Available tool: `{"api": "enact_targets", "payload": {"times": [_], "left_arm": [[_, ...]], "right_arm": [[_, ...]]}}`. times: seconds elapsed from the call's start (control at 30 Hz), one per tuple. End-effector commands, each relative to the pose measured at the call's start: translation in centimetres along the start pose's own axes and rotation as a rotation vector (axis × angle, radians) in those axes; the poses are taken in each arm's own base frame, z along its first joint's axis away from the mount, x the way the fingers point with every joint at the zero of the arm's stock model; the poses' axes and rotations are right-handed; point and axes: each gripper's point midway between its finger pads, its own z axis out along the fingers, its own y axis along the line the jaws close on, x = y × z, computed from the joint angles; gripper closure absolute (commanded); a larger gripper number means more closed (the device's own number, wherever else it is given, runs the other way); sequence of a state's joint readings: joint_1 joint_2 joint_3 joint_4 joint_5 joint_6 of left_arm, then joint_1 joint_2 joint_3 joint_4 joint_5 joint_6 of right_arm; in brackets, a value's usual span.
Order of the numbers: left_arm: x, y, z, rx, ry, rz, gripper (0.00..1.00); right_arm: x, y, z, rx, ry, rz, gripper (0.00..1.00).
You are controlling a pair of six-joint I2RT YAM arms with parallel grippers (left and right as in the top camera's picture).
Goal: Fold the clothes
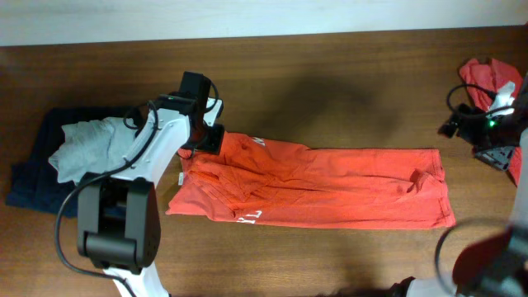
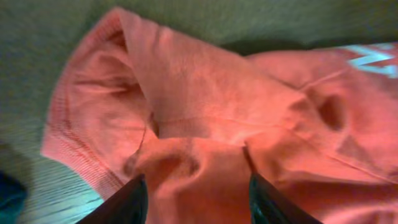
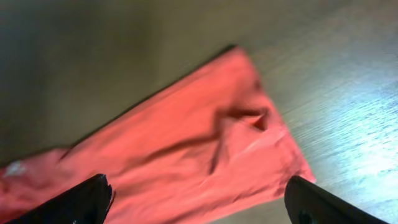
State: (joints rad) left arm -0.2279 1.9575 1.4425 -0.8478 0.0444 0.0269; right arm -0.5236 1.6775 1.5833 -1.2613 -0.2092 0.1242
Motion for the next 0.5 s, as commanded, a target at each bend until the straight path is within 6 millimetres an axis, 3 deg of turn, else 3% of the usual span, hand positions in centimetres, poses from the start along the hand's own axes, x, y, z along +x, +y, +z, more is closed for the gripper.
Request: {"api": "enact_targets", "payload": {"times": [0.0, 0.1, 0.17, 0.37, 0.47], "left_arm": [[0.8, 0.2, 1.3, -0.006, 0.044, 0.001, 0.49], [0.9, 0.2, 1.3, -0.006, 0.049, 0.001, 0.49], [0.9, 0.2, 1.3, -0.006, 0.049, 0.000, 0.49], [1.0, 0.3, 1.3, -0.006, 0.053, -0.001, 0.49], [1.0, 0.3, 1.3, -0.006, 0.052, -0.001, 0.48]], "right_arm": [[-0.6, -4.3, 3.5, 0.055, 0.085, 0.114, 0.03], [-0.8, -6.3, 6.3, 0.016, 0.149, 0.134, 0.01], [-0.9, -6.0, 8.7, -0.149, 0.188, 0.063, 0.01], [0.5, -7.4, 12.4, -0.235, 0.286, 0.017, 0.02], [1.1, -7.0, 13.5, -0.277, 0.317, -0.015, 0.05]]}}
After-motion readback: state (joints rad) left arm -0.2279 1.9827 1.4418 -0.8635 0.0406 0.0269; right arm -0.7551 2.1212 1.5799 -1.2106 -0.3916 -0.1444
